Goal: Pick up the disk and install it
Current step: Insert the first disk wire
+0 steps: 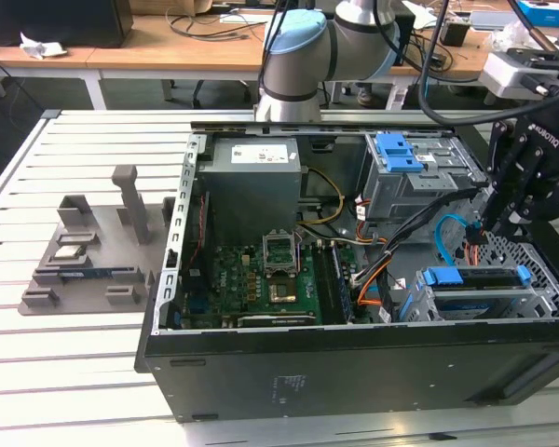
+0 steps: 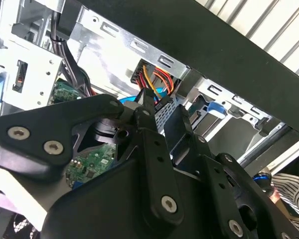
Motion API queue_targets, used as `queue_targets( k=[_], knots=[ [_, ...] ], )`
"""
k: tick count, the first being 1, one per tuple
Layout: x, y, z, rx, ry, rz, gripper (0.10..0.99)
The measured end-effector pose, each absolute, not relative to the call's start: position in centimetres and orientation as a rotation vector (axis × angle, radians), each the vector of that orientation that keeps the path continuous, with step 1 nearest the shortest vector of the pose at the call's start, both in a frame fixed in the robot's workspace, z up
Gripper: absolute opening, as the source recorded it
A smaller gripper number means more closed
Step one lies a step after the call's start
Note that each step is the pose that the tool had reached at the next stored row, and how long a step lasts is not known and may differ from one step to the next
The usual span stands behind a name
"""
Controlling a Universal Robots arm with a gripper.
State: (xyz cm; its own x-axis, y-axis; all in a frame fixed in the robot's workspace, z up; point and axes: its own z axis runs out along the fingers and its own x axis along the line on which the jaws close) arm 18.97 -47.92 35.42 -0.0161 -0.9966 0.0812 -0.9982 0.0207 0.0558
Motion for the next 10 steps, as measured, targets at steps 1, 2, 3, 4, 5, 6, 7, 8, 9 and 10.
queue_targets(
  k=[1,2,3,4,5,6,7,8,9,10],
  knots=[
    [18.97,-47.92,35.41,2.133,-2.172,0.026,0.361],
    [18.97,-47.91,35.41,2.133,-2.172,0.026,0.361],
    [18.97,-47.92,35.41,2.132,-2.172,0.026,0.361],
    [18.97,-47.91,35.41,2.132,-2.172,0.027,0.345],
    [18.97,-47.92,35.41,2.132,-2.172,0.027,0.345],
    [18.97,-47.91,35.41,2.132,-2.172,0.027,0.278],
    [18.97,-47.91,35.41,2.132,-2.172,0.027,0.216],
    [18.97,-47.91,35.41,2.132,-2.172,0.027,0.216],
    [18.97,-47.91,35.41,2.132,-2.172,0.028,0.169],
    [18.97,-47.91,35.41,2.132,-2.172,0.028,0.169]
  ],
)
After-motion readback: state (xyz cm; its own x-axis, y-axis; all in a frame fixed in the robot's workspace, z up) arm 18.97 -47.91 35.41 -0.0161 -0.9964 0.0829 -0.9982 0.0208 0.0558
